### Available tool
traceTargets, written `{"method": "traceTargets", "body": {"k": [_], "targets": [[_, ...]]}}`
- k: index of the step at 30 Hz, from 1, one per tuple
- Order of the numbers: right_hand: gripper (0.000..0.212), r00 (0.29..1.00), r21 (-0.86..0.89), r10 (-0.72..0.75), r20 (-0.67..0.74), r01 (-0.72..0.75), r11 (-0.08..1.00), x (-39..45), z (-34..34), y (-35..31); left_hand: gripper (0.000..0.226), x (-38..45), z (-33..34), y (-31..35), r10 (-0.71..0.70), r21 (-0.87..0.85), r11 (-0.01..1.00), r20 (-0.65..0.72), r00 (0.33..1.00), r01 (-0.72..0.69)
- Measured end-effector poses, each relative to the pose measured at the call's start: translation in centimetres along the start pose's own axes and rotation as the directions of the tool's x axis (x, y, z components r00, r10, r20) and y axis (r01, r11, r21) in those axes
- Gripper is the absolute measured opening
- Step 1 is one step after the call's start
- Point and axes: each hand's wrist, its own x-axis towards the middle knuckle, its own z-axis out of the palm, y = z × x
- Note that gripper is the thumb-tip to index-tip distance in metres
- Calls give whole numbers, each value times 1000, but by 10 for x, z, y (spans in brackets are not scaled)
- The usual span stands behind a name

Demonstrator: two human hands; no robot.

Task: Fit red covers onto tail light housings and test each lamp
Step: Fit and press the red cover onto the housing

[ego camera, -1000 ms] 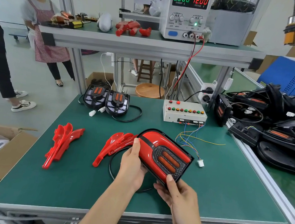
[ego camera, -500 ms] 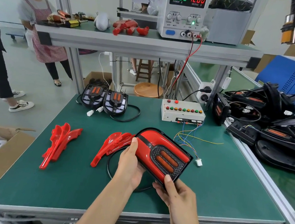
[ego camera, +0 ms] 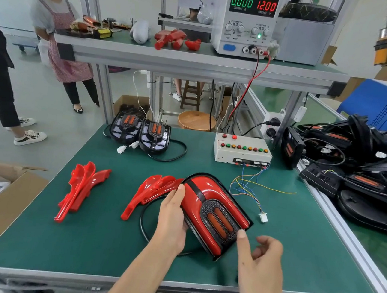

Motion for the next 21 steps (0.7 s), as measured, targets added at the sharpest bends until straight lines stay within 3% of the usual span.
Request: {"method": "traceTargets", "body": {"k": [3, 5, 7, 10, 13, 17, 21], "targets": [[24, 934, -57, -356, -32, 354, 934, 9, 2, -20, 33, -2, 1, 0, 39, 89, 995, -6, 999, -38], [16, 802, -121, -597, 15, 594, 796, 24, 11, -41, 34, -3, 3, -2, 79, 160, 984, 6, 997, -79], [23, 699, -222, -703, 134, 712, 666, 46, 24, -66, 33, -7, 6, -4, 141, 207, 967, 59, 988, -150], [32, 701, -328, -540, 466, 704, 630, 77, 42, -98, 32, -11, 11, -3, 212, 264, 935, 127, 969, -239], [25, 616, -192, -282, 735, 589, 785, 101, 44, -118, 40, -14, 10, -1, 236, 311, 911, 146, 961, -271], [18, 479, -165, -136, 867, 535, 829, 115, 39, -130, 36, -15, 8, -4, 266, 412, 855, 174, 948, -316], [15, 459, -146, -103, 883, 476, 867, 118, 38, -128, 33, -18, 9, -6, 320, 493, 782, 210, 924, -382]]}}
